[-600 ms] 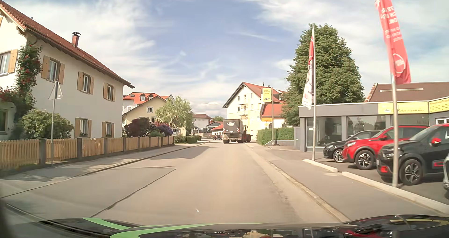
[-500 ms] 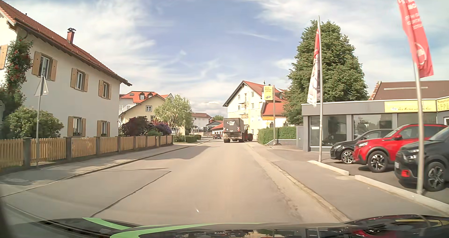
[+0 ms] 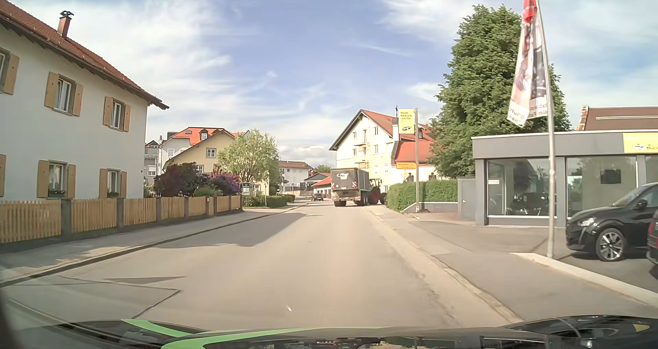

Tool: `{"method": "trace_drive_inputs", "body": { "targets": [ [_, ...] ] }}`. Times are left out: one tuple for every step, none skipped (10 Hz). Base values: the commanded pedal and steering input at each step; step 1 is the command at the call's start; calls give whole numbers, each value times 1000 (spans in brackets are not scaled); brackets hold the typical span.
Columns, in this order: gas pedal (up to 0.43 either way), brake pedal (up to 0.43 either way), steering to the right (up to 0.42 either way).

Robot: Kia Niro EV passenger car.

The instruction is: Follow the waypoints while adhering to traffic rules and regulations

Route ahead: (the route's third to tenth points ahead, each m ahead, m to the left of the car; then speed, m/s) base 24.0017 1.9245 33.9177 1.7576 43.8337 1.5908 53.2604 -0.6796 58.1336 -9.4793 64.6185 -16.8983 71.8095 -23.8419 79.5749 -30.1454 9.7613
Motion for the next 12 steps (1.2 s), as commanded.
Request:
{"method": "trace_drive_inputs", "body": {
  "targets": [
    [0,0,-9],
    [0,0,-8],
    [0,0,-8],
    [20,0,-8],
    [47,0,-7],
    [47,0,-5],
    [47,0,-3],
    [47,0,-1],
    [47,0,0],
    [47,0,0],
    [47,0,0],
    [47,0,0]
  ]
}}
